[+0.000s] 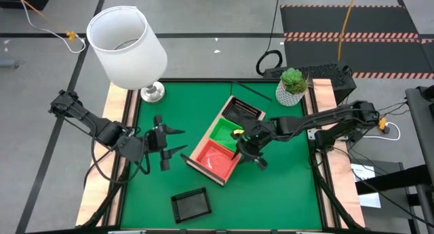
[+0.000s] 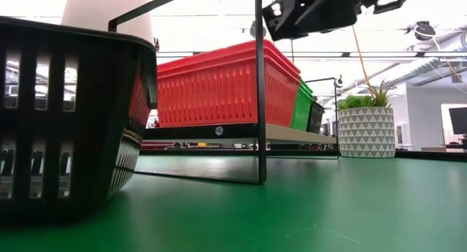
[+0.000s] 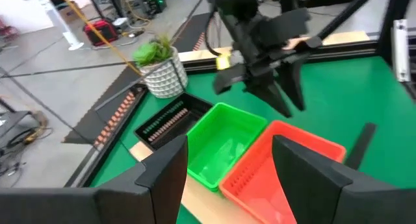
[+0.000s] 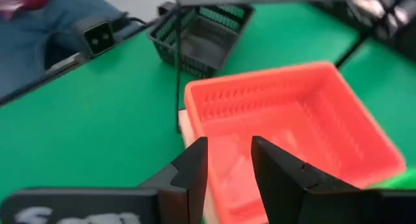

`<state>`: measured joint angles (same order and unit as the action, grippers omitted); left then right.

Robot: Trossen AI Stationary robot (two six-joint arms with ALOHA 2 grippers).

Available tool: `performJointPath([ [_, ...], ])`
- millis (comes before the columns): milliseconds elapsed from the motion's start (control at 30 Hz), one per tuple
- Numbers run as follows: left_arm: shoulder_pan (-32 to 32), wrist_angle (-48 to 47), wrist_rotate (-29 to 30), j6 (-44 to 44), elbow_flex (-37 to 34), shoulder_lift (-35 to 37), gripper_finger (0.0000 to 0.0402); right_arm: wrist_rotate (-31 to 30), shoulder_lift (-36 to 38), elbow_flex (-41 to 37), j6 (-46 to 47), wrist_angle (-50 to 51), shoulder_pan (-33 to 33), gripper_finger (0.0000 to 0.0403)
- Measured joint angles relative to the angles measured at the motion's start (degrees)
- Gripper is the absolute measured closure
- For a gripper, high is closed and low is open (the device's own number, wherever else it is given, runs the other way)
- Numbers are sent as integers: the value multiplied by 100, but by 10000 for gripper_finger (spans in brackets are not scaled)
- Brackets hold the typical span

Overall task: Stack baskets on shelf by color
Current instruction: Stack the orange bin into the stacked orange bin on the shelf, then stack the black bin into the stacked black bin on the shelf

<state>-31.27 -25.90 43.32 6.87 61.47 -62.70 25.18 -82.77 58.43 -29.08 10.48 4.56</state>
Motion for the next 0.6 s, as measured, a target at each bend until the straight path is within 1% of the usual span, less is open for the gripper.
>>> performJointPath([
  [100, 0, 2, -179, 24, 0, -32, 176, -602, 77, 0, 688, 228, 269, 294],
  [167, -5, 0, -186, 45, 0, -115, 176, -962, 78, -55, 1125, 183, 485, 300],
  [267, -164, -81, -221, -18, 0, -271, 176, -1470, 75, -275, 1517, -28, 834, 314],
  [300, -241, -84, -223, -67, 0, -342, 176, -1680, 75, -374, 1609, -183, 949, 319],
  [467, -577, 89, -246, -461, 0, -686, 176, -2352, 73, -873, 1767, -840, 1318, 351],
  [600, -842, 135, -235, -176, 0, -891, 176, -2744, 73, -1197, 1754, -1397, 1395, 375],
])
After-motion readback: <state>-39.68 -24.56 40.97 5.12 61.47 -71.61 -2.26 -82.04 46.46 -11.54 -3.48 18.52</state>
